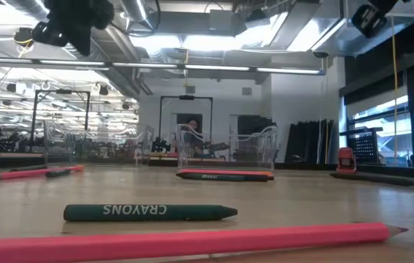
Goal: Sort crayons/erasers/pens/pencils in bins
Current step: Put the pink pencil into the top left transparent bin
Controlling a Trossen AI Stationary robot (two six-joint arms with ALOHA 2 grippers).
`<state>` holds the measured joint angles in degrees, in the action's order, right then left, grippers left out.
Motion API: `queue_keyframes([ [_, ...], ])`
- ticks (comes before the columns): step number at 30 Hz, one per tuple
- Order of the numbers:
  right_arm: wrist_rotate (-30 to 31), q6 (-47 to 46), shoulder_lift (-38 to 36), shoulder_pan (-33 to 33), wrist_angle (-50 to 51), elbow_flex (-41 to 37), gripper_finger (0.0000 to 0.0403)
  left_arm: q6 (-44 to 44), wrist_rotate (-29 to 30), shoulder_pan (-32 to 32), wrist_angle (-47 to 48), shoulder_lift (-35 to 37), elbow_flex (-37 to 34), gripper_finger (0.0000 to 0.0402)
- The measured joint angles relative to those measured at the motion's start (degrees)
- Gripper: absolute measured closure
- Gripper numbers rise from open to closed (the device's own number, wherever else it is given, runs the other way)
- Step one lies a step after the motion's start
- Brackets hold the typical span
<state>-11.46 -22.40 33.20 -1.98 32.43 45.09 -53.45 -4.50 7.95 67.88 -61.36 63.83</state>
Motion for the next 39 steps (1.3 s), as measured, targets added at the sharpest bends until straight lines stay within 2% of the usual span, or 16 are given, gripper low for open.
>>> queue_keyframes([
  [4,-2.2,0.0,5.0,0.0,3.9,6.1,0.0382,-0.2,-0.1,-0.9,-0.8,-1.9,-0.2,0.0401],
  [11,-2.1,5.1,8.1,0.0,3.9,11.3,0.0382,-2.7,0.0,-1.4,-2.1,-3.0,-0.2,0.0401],
  [13,-2.1,5.9,8.3,0.0,3.9,11.7,0.0382,-5.4,1.1,-1.4,-1.2,-3.4,-0.2,0.0401],
  [19,-2.2,6.3,8.3,0.0,5.9,11.7,0.0382,-6.1,2.0,-1.4,-1.4,-4.9,-0.3,0.0392],
  [29,-2.2,6.4,8.3,0.0,7.2,11.7,0.0382,-7.4,1.1,0.1,1.1,-7.7,-0.3,0.0325],
  [34,-2.2,6.3,8.3,0.0,7.3,11.7,0.0382,-9.2,-1.7,2.2,2.4,-10.3,-0.3,0.0313],
  [39,-2.2,6.2,8.3,0.0,7.3,11.7,0.0382,-7.7,1.7,3.6,2.4,-14.7,-0.3,0.0312],
])
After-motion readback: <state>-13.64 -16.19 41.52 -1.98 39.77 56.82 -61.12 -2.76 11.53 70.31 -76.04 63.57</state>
